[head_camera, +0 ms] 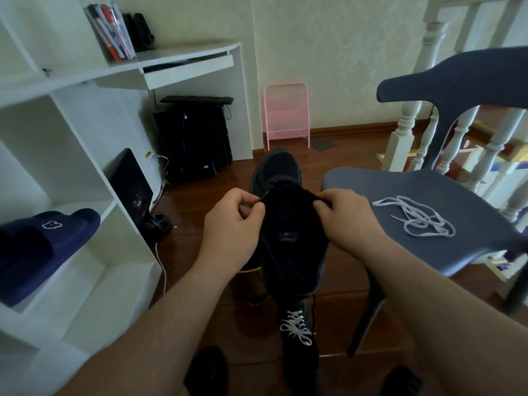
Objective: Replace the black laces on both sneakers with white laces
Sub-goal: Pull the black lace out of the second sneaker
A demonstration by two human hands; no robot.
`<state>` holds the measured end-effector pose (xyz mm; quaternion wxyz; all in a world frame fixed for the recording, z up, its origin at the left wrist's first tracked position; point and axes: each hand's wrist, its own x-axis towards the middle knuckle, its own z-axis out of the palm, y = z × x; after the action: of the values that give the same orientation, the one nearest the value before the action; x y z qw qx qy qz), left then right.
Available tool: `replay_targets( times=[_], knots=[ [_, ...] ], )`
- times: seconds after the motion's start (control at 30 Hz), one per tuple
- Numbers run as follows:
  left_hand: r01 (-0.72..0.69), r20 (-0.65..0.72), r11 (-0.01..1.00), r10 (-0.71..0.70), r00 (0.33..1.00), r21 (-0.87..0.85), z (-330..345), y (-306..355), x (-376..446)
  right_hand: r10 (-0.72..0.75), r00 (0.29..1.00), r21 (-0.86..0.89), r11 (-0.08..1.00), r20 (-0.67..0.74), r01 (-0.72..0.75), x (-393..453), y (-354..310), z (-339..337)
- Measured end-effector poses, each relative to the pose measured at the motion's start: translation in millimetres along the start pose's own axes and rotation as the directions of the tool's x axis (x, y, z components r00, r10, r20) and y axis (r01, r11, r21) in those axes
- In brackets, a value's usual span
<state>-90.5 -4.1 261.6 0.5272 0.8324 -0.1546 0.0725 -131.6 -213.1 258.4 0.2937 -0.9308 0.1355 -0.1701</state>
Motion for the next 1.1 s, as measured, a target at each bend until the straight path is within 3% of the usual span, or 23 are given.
replay_targets(
  times=[0.17,0.33,0.6,0.67,0.73,0.8,0.83,0.9,0.97,1.1],
  knots=[
    [-0.097,0.024,0.971,0.094,0.995,0.217,1,2,-3,-0.081,0.997,-0.008,0.997,-0.015,0.081,-15,-13,9],
    [-0.324,0.082,0.871,0.317,0.945,0.369,11,3,-2,-0.171,0.985,-0.05,0.984,0.016,0.172,-29,-29,12],
    [-0.335,0.075,0.857,0.333,0.94,0.392,17,4,-1,-0.206,0.978,-0.029,0.978,-0.022,0.205,-31,-30,10],
    [-0.3,0.1,0.899,0.283,0.954,0.319,16,5,-2,-0.178,0.984,-0.032,0.984,-0.025,0.177,-28,-26,8],
    [-0.088,0.137,0.996,0.09,0.987,-0.024,12,13,-4,-0.118,0.992,-0.024,0.993,-0.032,0.117,-22,-19,4],
    [0.072,0.2,0.908,0.013,0.98,-0.413,5,17,-3,-0.068,0.996,-0.002,0.998,-0.049,0.068,-17,-11,-1],
    [0.072,0.225,0.877,0.042,0.973,-0.476,0,16,-1,-0.064,0.996,0.003,0.998,-0.056,0.064,-15,-9,-3],
    [0.001,0.296,0.93,0.116,0.948,-0.368,-9,12,1,-0.098,0.992,-0.016,0.995,-0.075,0.097,-15,-8,-5],
    [-0.172,0.293,0.984,0.18,0.939,-0.054,-8,6,0,-0.161,0.983,-0.052,0.986,-0.092,0.156,-18,-11,-2],
    [-0.192,0.139,0.956,0.164,0.977,0.224,8,16,-8,-0.278,0.955,-0.123,0.957,-0.106,0.265,-26,-21,4]
  ],
)
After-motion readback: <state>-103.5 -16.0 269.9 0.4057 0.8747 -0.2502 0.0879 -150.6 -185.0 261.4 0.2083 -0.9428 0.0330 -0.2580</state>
